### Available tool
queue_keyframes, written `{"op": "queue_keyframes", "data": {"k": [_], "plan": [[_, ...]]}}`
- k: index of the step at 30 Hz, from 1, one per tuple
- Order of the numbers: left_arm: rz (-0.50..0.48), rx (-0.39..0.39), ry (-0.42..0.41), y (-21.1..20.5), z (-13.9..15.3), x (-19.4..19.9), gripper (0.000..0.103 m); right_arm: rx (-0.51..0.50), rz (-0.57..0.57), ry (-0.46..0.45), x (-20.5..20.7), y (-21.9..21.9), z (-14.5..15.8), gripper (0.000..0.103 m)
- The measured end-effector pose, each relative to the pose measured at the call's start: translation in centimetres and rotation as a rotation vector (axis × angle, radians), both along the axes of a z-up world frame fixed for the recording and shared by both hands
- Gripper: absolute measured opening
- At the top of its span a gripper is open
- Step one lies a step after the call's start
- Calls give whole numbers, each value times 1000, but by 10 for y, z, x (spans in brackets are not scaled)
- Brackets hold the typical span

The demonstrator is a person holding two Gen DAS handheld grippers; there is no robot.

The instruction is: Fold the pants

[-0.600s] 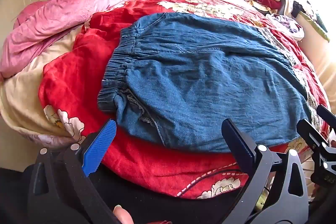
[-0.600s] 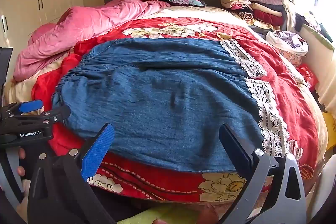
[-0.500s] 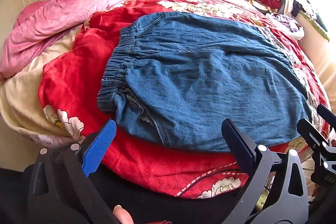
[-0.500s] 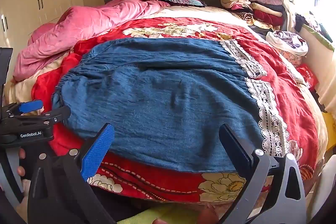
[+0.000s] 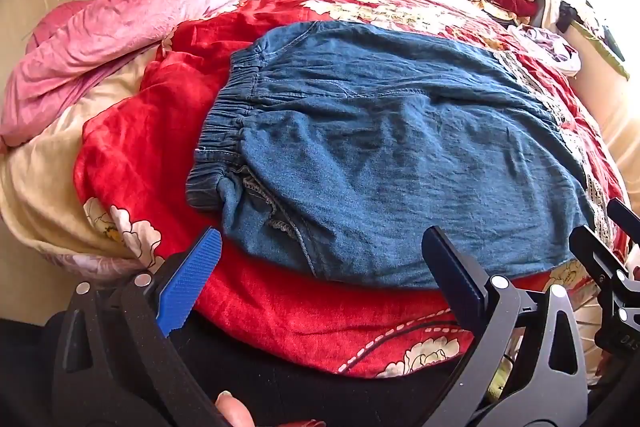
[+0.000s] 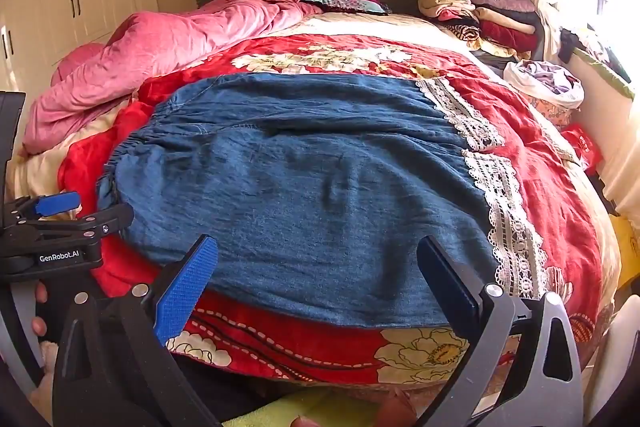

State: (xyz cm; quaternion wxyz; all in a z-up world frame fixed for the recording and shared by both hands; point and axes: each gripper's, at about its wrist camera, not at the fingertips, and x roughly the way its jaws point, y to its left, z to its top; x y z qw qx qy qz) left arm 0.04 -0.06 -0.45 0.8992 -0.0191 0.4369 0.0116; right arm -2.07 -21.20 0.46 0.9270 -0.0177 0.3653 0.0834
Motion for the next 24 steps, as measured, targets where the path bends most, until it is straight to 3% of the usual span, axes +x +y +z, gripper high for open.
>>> {"op": "queue_keyframes", "data": {"k": [24], "plan": [[0, 0, -2, 1, -1, -3, 94, -14, 4, -7, -1, 3, 0, 99]]}}
